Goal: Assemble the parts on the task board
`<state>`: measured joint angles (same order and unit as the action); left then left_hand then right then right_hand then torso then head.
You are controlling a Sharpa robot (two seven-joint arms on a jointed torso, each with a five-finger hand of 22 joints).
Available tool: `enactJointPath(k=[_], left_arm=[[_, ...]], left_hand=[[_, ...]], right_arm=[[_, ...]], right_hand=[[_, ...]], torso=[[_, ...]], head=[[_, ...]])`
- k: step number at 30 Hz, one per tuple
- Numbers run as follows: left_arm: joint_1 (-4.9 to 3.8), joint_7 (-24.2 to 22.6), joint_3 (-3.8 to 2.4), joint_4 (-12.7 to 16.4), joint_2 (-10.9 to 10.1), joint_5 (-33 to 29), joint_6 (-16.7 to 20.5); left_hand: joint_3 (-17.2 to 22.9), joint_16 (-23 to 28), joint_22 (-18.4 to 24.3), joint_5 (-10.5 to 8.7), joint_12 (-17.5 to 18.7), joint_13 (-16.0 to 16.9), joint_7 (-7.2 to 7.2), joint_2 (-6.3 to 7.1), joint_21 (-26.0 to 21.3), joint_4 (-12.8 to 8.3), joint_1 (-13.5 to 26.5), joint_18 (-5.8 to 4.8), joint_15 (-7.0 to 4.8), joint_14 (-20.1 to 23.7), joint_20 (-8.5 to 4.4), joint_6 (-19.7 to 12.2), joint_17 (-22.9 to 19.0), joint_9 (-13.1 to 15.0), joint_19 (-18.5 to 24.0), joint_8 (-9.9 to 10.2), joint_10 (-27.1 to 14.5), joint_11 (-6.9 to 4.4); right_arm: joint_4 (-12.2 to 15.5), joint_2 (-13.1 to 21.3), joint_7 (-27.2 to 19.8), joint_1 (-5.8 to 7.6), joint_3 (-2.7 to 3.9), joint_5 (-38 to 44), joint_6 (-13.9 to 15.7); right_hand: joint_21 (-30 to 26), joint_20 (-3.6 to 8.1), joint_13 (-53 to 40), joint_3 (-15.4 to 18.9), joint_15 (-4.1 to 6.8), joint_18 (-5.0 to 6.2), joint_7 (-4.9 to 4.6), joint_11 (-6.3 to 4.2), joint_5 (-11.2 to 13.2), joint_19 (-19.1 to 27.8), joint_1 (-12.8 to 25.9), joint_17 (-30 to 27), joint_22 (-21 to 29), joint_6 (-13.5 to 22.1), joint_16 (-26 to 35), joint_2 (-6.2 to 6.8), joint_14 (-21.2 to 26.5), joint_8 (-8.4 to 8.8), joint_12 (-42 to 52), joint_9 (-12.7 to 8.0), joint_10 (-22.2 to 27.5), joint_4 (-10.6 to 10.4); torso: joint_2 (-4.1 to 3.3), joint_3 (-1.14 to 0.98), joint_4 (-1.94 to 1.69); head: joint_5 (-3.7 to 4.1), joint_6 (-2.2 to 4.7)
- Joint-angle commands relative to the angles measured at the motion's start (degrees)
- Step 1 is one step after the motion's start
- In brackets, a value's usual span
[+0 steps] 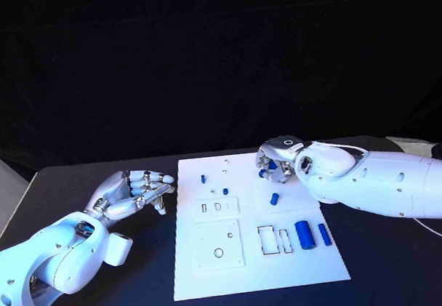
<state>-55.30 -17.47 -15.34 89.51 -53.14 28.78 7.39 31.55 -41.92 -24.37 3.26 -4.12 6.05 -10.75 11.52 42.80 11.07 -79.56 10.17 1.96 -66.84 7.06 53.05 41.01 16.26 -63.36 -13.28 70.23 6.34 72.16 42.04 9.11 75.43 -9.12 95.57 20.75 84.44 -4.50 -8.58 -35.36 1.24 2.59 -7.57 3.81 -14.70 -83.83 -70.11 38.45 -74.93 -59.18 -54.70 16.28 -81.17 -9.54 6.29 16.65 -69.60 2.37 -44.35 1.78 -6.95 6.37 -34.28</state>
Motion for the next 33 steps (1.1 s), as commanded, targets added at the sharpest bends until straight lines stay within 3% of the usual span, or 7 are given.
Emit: enactJointPath(k=[1,10,20,26,33], left_arm=[[0.01,0.07,-0.04,-0.03,0.02,0.21,-1.10],[0.01,0.24,-0.04,-0.23,0.09,0.22,-1.15],[0.01,0.42,-0.04,-0.39,0.11,0.25,-1.16],[0.01,0.53,-0.04,-0.49,0.16,0.25,-1.21],[0.01,0.59,-0.04,-0.52,0.16,0.25,-1.21]], left_hand=[[0.39,0.17,-0.07,-0.12,0.35,-0.09,-0.01,-0.05,0.23,-0.01,0.55,0.17,0.04,0.45,-0.05,-0.26,-0.09,0.07,0.28,0.38,-0.25,0.05],[0.43,0.26,-0.11,-0.13,0.35,-0.10,-0.02,-0.03,0.27,-0.02,0.56,0.18,0.06,0.48,-0.03,-0.30,-0.12,0.09,0.35,0.41,-0.31,0.07],[0.47,0.33,-0.14,-0.12,0.36,-0.11,-0.03,-0.02,0.32,-0.04,0.56,0.18,0.07,0.50,-0.01,-0.34,-0.15,0.11,0.42,0.43,-0.36,0.08],[0.58,0.43,-0.19,-0.12,0.36,-0.12,-0.04,-0.08,0.38,-0.09,0.50,0.19,0.08,0.52,0.01,-0.38,-0.18,0.15,0.51,0.45,-0.41,0.09],[0.67,0.51,-0.23,-0.12,0.35,-0.13,-0.05,-0.15,0.43,-0.12,0.45,0.20,0.08,0.53,0.03,-0.39,-0.20,0.18,0.59,0.46,-0.45,0.10]], right_arm=[[0.13,0.08,0.58,-0.02,0.00,0.88,0.13],[0.03,-0.35,0.44,-0.02,0.00,0.81,-0.21],[-0.04,-0.62,0.17,-0.02,0.00,0.42,-1.23],[-0.11,-0.73,0.26,-0.02,0.00,0.33,-1.52],[-0.01,-0.74,0.88,-0.02,0.00,0.30,-0.56]], right_hand=[[-0.08,0.10,-0.09,-0.34,-0.14,-0.67,-0.33,0.18,0.22,-3.73,0.29,0.10,-5.87,-0.21,-0.01,0.10,0.31,-0.02,-0.23,0.09,-0.03,-0.13],[-0.09,0.06,-0.23,-0.27,-0.16,-0.66,-0.36,0.20,0.43,-3.70,0.50,-0.04,-5.84,-0.12,0.02,0.16,0.29,0.04,-0.26,0.11,-0.07,-0.17],[0.26,0.13,-1.03,-1.31,0.09,-0.74,0.08,-0.19,0.49,-3.76,0.07,-0.16,-6.40,-1.31,-0.17,-1.10,0.17,-0.59,-0.04,0.64,-0.97,-0.41],[0.83,0.66,-2.13,-3.08,0.73,-0.90,0.84,-0.99,1.23,-3.94,-1.51,-0.18,-7.32,-3.30,-0.52,-3.50,0.02,-1.87,0.40,1.70,-2.62,0.01],[1.29,0.98,-3.02,-3.96,1.06,-1.05,1.16,-1.40,1.48,-4.11,-2.46,-0.45,-8.09,-4.50,-0.59,-5.39,0.00,-2.95,0.61,2.79,-3.71,0.54]], torso=[[-0.27,0.05,0.02],[-0.63,0.13,-0.07],[-0.86,0.18,0.01],[-0.95,0.21,0.02],[-1.09,0.25,-0.02]], head=[[0.04,0.14],[0.05,0.21],[0.03,0.26],[0.07,0.32],[0.06,0.48]])
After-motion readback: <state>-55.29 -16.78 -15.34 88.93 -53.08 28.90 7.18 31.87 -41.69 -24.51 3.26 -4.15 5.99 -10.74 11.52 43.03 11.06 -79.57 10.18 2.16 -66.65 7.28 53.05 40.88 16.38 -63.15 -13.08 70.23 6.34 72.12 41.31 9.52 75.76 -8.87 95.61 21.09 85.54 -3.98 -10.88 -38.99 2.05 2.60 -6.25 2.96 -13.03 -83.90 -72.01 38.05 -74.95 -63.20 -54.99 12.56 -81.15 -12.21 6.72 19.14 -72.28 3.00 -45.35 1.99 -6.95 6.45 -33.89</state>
